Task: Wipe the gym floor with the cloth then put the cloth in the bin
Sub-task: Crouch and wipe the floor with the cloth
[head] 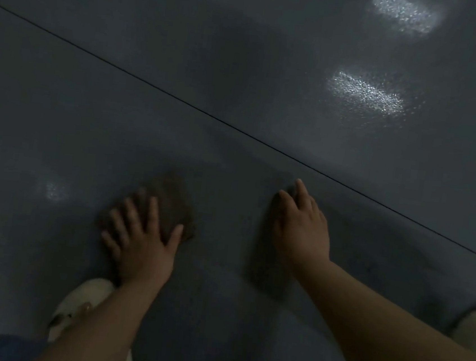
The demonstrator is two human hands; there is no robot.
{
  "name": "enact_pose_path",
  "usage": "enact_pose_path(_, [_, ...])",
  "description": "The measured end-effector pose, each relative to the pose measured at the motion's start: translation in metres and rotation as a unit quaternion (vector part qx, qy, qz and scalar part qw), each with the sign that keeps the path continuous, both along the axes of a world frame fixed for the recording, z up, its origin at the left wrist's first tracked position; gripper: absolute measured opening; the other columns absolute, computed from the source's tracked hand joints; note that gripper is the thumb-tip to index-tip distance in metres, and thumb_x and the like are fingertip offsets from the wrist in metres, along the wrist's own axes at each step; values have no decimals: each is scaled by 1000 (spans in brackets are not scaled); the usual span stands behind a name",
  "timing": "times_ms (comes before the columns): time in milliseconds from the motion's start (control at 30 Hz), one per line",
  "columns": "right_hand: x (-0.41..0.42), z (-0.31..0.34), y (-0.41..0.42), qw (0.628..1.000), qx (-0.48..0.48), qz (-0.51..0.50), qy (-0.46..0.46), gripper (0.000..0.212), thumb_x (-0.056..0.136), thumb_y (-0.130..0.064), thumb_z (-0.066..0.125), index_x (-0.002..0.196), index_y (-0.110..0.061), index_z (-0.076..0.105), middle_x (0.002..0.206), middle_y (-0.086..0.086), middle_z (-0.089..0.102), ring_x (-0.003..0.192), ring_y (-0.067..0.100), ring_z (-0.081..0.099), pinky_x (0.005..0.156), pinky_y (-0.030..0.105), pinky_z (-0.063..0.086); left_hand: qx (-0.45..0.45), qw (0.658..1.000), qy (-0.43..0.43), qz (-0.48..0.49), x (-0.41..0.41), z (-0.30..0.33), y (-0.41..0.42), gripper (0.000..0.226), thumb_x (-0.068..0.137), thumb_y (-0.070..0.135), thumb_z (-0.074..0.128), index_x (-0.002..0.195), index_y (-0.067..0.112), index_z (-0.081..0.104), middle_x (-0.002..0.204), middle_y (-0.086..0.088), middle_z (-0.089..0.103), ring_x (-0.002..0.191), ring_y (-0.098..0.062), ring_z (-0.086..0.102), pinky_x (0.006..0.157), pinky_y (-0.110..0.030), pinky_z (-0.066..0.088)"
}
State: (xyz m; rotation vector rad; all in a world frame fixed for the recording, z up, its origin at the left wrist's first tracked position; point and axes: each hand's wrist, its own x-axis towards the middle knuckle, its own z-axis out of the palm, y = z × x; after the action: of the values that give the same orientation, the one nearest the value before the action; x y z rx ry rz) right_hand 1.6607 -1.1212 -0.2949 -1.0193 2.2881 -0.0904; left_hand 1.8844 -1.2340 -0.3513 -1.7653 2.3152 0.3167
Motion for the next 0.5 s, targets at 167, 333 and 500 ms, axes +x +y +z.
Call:
enact_pose_path(167, [-5,2,27,999,-7,-38,6,52,100,-31,38,149,-24,23,160,2,-3,145,22,9,117,34,11,70,964,36,255,-53,10,53,73,92,51,45,152,23,13,157,-20,-1,143,-42,-4,111,-61,0])
enact_pose_path(333, [-12,-2,50,994,-25,-102,20,49,99,-29,38,147,-21,31,160,4,7,145,23,12,116,34,14,60,986,28,-151,-101,4,123,75,78,62,38,141,22,43,144,-26,38,132,-47,29,105,-62,10])
enact_pose_path(500, [-18,-4,70,987,-50,-152,34,48,100,-28,38,147,-20,31,159,4,11,145,23,12,116,34,13,49,844,34,-533,-101,-6,91,76,74,69,30,142,35,28,151,-11,27,143,-36,11,109,-56,4])
